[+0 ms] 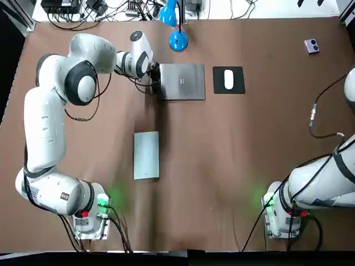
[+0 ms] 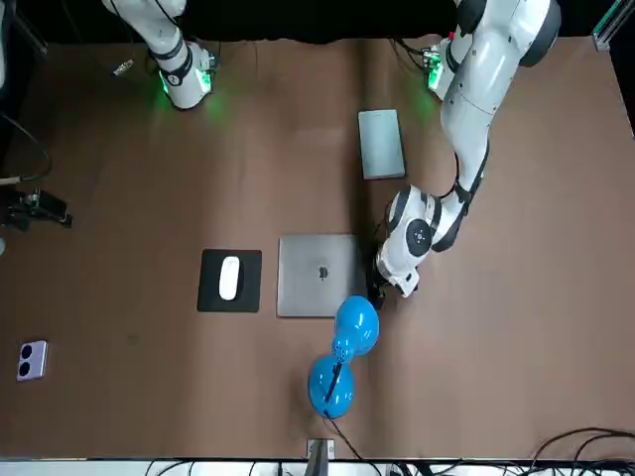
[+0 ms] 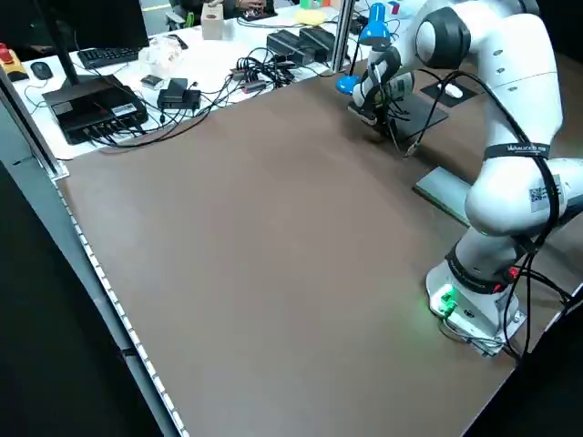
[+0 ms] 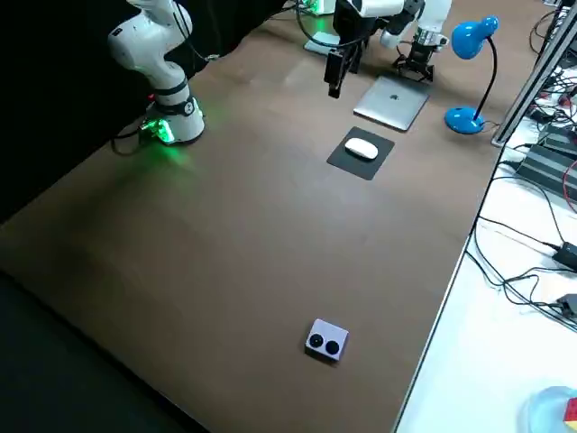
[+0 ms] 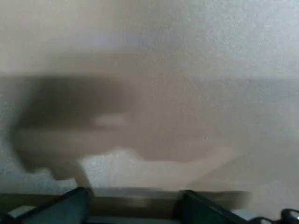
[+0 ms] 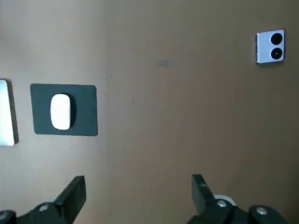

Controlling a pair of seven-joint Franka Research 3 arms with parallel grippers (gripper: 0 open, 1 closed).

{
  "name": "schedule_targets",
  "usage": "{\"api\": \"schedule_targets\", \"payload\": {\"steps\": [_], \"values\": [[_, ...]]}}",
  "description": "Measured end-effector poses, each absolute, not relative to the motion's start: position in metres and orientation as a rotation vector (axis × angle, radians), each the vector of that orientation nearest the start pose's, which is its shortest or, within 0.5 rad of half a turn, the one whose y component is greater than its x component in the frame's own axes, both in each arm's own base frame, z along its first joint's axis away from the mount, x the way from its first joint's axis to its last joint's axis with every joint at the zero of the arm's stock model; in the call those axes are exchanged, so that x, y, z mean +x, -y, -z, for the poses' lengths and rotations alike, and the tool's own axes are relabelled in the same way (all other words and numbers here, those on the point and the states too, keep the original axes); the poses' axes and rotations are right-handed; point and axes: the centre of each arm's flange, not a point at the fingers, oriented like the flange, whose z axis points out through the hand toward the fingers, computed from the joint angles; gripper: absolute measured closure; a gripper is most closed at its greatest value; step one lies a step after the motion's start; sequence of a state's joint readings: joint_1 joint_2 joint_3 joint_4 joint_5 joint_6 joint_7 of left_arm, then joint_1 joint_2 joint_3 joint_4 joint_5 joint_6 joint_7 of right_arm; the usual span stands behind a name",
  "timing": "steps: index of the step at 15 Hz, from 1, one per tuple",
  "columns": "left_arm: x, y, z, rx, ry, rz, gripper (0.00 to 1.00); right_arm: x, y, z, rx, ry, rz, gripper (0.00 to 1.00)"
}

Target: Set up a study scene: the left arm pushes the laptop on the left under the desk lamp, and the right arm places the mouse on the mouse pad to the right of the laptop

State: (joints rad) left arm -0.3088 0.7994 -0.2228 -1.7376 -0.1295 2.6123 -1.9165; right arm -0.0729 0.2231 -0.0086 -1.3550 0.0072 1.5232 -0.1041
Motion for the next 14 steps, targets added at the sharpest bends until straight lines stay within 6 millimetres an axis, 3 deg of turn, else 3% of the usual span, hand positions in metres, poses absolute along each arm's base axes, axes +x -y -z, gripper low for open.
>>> {"api": "schedule_targets", "payload": {"steps": [2,6,10,14], "values": [[0.590,0.312,-0.141,-2.297,2.357,-0.308,0.00,0.615,0.054,-0.591,-3.130,0.027,-0.084,0.00],[0.608,0.255,-0.178,-2.247,2.367,-0.305,0.00,0.615,0.053,-0.591,-3.129,0.027,-0.079,0.00],[0.624,0.216,-0.235,-2.258,2.352,-0.269,0.00,0.620,0.053,-0.593,-3.133,0.028,-0.015,0.00],[0.630,0.184,-0.295,-2.439,2.146,-0.171,0.00,0.622,0.052,-0.591,-3.133,0.029,0.002,0.00]]}}
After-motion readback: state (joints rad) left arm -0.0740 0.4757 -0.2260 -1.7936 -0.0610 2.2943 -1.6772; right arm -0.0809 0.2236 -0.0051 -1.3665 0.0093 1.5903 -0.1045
